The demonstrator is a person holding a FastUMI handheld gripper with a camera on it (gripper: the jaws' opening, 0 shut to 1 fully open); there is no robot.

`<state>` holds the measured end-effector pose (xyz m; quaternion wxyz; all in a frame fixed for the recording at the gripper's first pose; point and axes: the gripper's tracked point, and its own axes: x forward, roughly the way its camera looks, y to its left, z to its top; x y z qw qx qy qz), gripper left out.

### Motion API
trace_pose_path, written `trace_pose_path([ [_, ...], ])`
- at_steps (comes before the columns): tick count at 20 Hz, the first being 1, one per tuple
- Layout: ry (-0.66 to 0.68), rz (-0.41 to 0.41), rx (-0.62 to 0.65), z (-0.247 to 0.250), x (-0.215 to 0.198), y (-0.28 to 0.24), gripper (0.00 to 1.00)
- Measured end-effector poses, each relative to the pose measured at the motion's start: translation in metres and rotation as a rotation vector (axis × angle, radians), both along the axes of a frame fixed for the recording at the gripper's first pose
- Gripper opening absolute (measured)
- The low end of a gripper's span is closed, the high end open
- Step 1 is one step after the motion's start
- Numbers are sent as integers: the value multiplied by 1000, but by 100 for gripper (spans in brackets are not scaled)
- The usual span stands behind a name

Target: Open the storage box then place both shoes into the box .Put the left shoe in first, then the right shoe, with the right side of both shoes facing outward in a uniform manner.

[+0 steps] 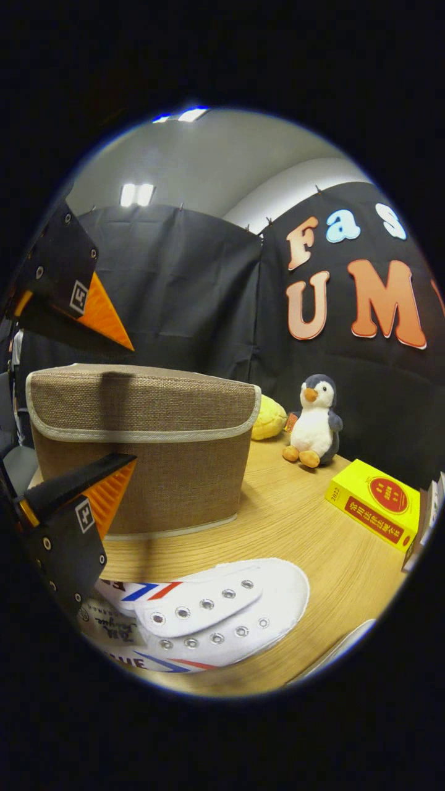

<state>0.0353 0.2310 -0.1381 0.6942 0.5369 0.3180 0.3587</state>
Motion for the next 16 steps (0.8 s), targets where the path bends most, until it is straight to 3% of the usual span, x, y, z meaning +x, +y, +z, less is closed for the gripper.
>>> trace_pose_path([
  [3,25,-37,45,0,-1,-9,75],
  [10,27,34,29,-2,-28,6,7],
  [13,26,39,38,8,-32,21,3],
  [16,-25,29,132,48,-37,26,1],
])
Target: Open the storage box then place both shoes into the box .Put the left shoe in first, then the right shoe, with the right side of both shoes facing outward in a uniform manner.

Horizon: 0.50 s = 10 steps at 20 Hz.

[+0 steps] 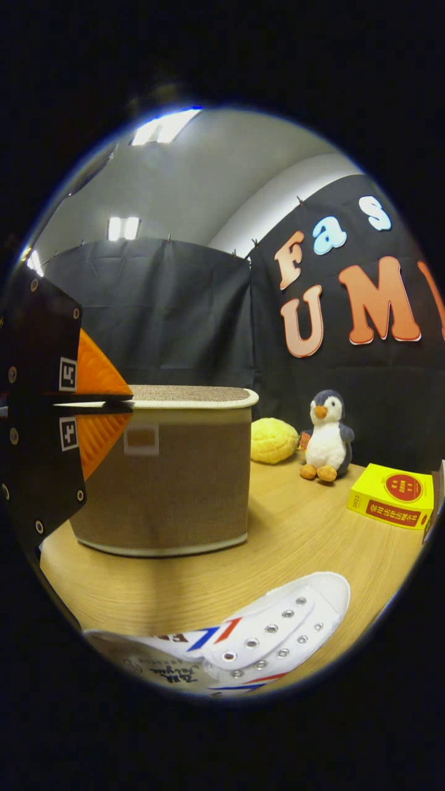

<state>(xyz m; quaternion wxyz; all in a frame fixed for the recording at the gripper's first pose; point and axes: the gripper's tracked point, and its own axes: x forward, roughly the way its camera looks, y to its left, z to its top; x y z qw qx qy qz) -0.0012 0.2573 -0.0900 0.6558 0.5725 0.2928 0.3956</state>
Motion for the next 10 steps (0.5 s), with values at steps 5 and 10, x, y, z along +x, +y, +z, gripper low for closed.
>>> trace_pose_path([
  [5,-107,-6,-34,61,3,29,1],
  [10,-217,-14,-155,117,13,81,3],
])
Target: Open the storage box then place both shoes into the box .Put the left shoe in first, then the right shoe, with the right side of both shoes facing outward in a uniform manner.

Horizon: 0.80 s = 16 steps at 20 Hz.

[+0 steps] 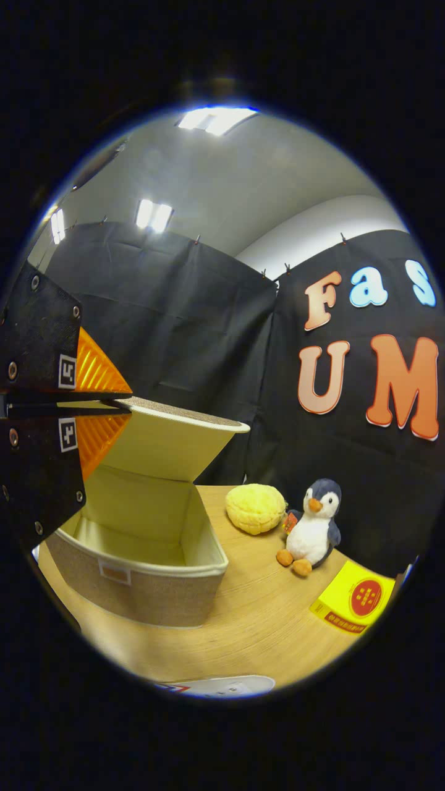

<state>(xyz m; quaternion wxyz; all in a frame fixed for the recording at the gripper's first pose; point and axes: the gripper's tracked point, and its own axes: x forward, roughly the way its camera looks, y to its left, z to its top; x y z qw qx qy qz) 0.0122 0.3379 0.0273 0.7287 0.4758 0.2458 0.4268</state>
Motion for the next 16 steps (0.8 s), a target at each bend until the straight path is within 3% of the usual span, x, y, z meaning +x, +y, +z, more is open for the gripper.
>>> trace_pose_path([
  [5,-122,-9,-169,32,11,74,3],
  [9,-219,-37,-336,28,14,121,12],
  [13,-335,-138,-583,5,27,122,91],
  [14,-345,-153,-614,1,29,114,98],
  [16,-353,-187,-650,-3,28,95,98],
])
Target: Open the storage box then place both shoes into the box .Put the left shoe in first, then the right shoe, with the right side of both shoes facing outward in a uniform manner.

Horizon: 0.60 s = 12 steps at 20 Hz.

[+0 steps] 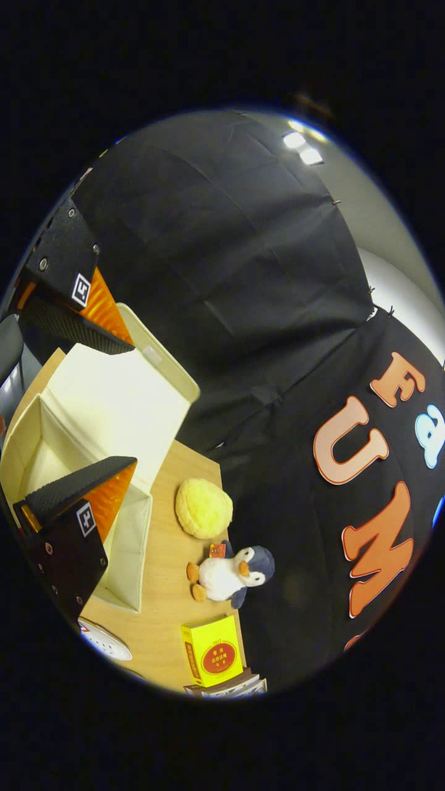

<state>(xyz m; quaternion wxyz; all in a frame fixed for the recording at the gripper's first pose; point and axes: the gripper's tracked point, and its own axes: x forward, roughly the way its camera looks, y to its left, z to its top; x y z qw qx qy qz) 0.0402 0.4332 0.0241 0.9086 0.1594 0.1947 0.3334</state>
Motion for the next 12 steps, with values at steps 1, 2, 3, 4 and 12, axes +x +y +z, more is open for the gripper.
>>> trace_pose_path([
  [1,-11,-28,-9,-2,3,-13,98],
  [2,-22,-59,-20,-2,6,-30,98],
  [3,-30,-95,-35,-2,11,-47,98],
  [4,-37,-127,-48,-2,12,-65,98],
  [12,-34,-362,-133,-36,9,-208,98],
])
